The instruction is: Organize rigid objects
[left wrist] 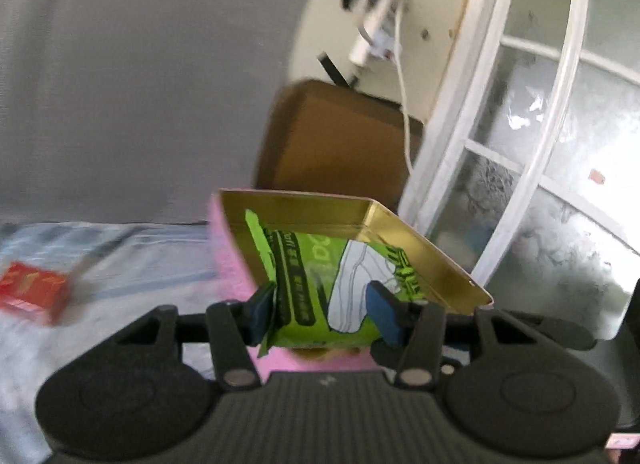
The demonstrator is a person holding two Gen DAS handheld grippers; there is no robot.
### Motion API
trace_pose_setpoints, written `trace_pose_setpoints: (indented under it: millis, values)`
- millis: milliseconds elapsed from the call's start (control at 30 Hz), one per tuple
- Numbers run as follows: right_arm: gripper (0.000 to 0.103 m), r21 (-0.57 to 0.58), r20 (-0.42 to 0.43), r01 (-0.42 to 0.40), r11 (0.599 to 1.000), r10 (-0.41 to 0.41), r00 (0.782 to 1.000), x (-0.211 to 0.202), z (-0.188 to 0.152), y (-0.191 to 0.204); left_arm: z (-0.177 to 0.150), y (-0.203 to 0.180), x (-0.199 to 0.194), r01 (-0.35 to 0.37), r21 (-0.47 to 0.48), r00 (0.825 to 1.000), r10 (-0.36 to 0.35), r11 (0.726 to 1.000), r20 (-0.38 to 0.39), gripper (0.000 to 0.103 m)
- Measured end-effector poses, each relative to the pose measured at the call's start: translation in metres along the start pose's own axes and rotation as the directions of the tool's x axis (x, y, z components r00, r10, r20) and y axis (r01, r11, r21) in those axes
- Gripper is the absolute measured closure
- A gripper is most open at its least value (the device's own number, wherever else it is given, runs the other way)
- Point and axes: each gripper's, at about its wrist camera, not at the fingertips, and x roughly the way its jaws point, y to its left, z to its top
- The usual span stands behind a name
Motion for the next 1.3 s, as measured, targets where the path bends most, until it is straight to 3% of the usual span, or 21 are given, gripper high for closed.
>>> trace_pose_setpoints:
  millis: [167, 267, 367, 467, 533, 700, 1000, 1300]
  values:
    - [0.069, 0.114, -0.103, 0.045, 0.992, -0.033, 0.994, 0.023, -0.004, -0.060, 0.010, -0.012, 0.067, 0.009, -0.006, 0.996, -0.010, 1.000, -0.085, 0.054]
    - [0.069, 0.170, -0.161, 0.061, 0.984, -0.033, 0.986, 0.044, -0.008, -0.085, 0.009, -0.022, 0.094, -0.026, 0.014, 0.992, 0.027, 1.000, -0.126, 0.053]
    - [0.069, 0.202, -0.213, 0.091, 0.975, -0.047, 0.976, 0.072, -0.008, -0.098, 0.011, -0.024, 0.120, -0.112, 0.044, 0.981, 0.117, 0.993, -0.151, 0.033]
    - [0.067, 0.166, -0.226, 0.196, 0.966, -0.156, 0.962, 0.090, -0.003, -0.101, 0.015, -0.024, 0.133, -0.201, 0.078, 0.968, 0.210, 0.977, -0.136, 0.030]
    - [0.066, 0.156, -0.199, 0.243, 0.957, -0.211, 0.957, 0.095, 0.000, -0.101, 0.017, -0.023, 0.130, -0.227, 0.062, 0.965, 0.233, 0.972, -0.117, 0.028]
    - [0.066, 0.227, -0.137, 0.241, 0.944, -0.214, 0.967, 0.075, -0.010, -0.097, 0.011, -0.032, 0.109, -0.275, 0.101, 0.956, 0.283, 0.956, -0.080, 0.027]
    - [0.063, 0.255, -0.051, 0.231, 0.939, -0.225, 0.973, 0.016, -0.019, -0.069, -0.007, -0.055, 0.066, -0.254, 0.131, 0.963, 0.264, 0.958, -0.062, 0.027]
    - [0.057, 0.301, 0.001, 0.220, 0.928, -0.231, 0.973, -0.027, -0.032, -0.040, -0.032, -0.053, 0.011, -0.261, 0.152, 0.963, 0.268, 0.953, -0.027, 0.027]
